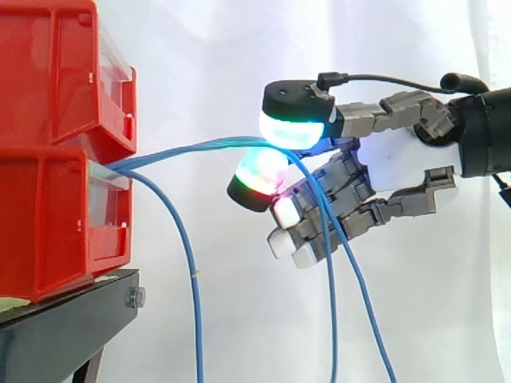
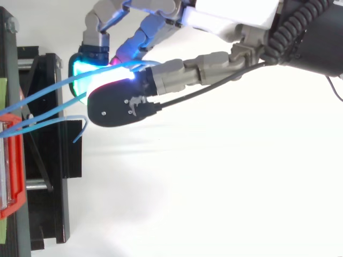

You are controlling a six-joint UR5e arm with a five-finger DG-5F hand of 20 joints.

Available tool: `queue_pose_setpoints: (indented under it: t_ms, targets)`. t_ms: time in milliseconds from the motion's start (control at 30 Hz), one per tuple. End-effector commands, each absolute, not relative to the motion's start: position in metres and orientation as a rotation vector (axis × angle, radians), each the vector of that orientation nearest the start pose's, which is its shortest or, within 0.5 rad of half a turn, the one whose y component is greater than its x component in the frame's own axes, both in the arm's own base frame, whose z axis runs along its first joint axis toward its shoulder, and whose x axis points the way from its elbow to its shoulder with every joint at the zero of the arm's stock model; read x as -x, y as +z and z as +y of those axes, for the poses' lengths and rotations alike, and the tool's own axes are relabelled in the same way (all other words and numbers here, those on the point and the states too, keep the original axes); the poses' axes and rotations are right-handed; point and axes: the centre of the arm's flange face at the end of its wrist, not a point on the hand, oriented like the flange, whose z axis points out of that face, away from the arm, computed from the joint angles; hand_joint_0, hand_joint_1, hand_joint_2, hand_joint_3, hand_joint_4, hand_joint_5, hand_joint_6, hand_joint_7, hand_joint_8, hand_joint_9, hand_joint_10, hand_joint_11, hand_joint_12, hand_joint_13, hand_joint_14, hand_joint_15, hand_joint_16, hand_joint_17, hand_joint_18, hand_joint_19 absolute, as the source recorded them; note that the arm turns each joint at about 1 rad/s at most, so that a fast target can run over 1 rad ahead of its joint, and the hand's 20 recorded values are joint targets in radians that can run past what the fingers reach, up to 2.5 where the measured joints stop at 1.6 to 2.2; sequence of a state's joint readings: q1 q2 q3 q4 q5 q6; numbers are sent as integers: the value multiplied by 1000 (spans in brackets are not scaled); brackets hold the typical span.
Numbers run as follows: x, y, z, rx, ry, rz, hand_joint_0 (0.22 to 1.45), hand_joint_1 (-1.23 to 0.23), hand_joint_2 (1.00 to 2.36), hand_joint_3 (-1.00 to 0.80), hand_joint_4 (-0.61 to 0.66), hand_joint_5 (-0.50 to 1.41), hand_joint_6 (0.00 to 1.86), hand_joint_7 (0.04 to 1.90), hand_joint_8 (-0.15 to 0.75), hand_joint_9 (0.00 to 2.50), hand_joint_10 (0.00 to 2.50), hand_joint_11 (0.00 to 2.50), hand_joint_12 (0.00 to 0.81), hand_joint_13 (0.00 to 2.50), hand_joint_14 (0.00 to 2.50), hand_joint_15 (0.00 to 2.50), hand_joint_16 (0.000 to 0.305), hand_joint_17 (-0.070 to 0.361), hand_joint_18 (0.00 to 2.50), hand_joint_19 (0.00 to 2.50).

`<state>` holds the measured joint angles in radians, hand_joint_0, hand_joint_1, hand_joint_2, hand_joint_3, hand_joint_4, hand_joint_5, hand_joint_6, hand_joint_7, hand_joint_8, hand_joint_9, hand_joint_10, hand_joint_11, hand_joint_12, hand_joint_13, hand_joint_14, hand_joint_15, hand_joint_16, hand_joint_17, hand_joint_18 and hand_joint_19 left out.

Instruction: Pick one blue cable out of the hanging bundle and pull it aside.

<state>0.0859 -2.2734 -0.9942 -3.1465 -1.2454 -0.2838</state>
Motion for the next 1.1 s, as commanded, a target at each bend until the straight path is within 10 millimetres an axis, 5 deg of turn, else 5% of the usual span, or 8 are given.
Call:
queue_pose_setpoints:
  t_ms: [0, 367, 533, 767, 1067]
  targets:
    - [-755, 326, -101, -1189, 740, 1296, 705, -882, 1013, -341, -130, -147, 960, 844, 193, 901, 20, 571, 247, 763, 20, 444, 35, 79, 602, 338]
    - [-755, 326, -101, -1190, 738, 1298, 677, -862, 1000, -500, -79, -140, 955, 852, 193, 911, 18, 570, 243, 763, 18, 445, 34, 76, 602, 345]
    - [-755, 326, -101, -1190, 738, 1298, 528, -685, 1000, -500, -8, -122, 927, 811, 222, 968, 17, 552, 262, 789, 18, 450, 36, 81, 609, 374]
    - [-755, 326, -101, -1190, 738, 1298, 502, -466, 1000, -500, 13, -115, 898, 821, 249, 1014, 19, 543, 280, 824, 18, 463, 40, 89, 623, 391]
    - [-753, 320, -104, -1205, 740, 1300, 531, -511, 1002, -484, 15, -116, 892, 864, 246, 1017, 18, 552, 275, 824, 20, 466, 39, 88, 613, 412]
